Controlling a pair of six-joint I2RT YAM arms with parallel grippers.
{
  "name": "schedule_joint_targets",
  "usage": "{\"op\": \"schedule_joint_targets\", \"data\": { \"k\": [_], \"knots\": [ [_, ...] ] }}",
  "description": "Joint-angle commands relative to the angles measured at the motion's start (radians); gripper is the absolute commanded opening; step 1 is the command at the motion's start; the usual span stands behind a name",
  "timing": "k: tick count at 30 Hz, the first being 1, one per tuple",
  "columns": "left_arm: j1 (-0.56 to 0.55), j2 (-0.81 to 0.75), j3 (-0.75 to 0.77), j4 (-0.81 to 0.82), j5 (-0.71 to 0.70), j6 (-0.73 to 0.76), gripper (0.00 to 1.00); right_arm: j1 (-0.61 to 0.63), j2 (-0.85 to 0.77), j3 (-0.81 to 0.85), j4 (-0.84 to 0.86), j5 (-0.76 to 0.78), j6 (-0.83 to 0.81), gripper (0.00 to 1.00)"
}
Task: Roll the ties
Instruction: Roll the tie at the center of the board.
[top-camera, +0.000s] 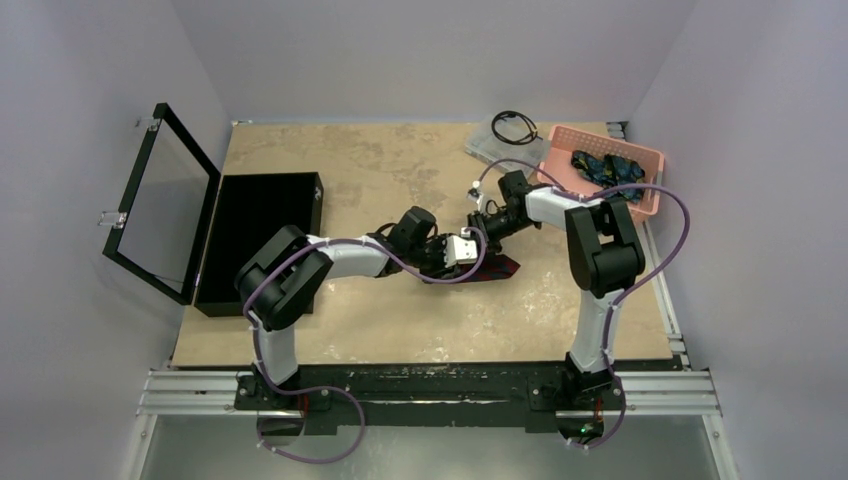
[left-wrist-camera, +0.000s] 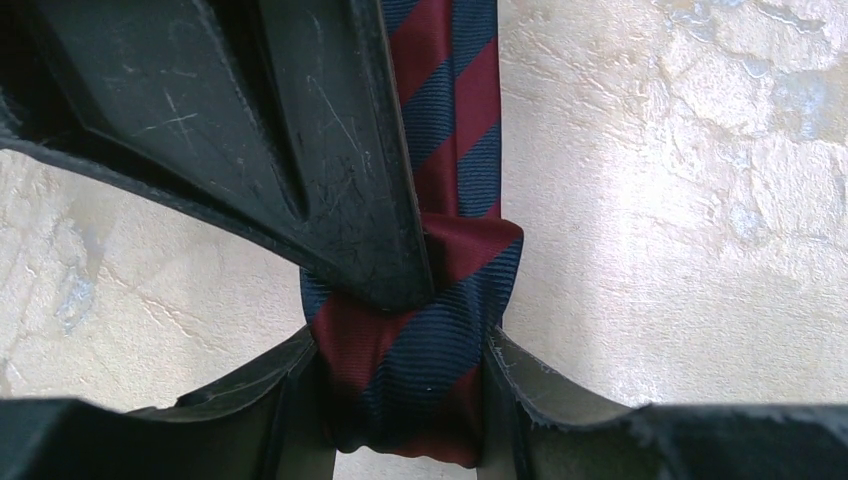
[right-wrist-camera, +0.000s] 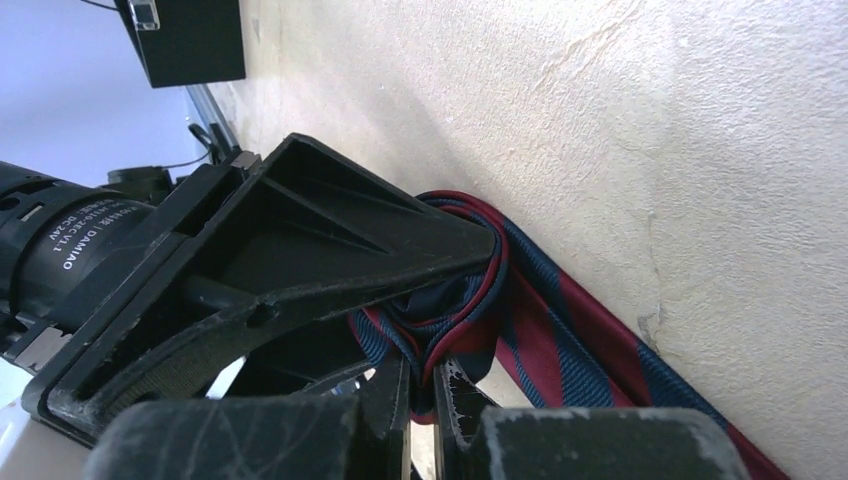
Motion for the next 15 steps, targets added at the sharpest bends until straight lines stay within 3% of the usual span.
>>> {"op": "schedule_joint_targets", "data": {
  "k": [1, 8, 15],
  "knots": [
    [0.007, 0.024, -0.031, -0.083, 0.034, -0.023, 0.43, -0.024, 0.007, -0.040, -0.014, 0.150, -0.036, 0.00],
    [0.077, -0.020, -0.091, 0.185, 0.210, -0.229, 0.64, -0.040, 0.044, -0.060, -0.052, 0.334, -0.112, 0.00],
    [0.080, -0.023, -0.124, 0.347, 0.266, -0.322, 0.68, -0.039, 0.101, -0.026, -0.040, 0.478, -0.098, 0.00]
  ]
}}
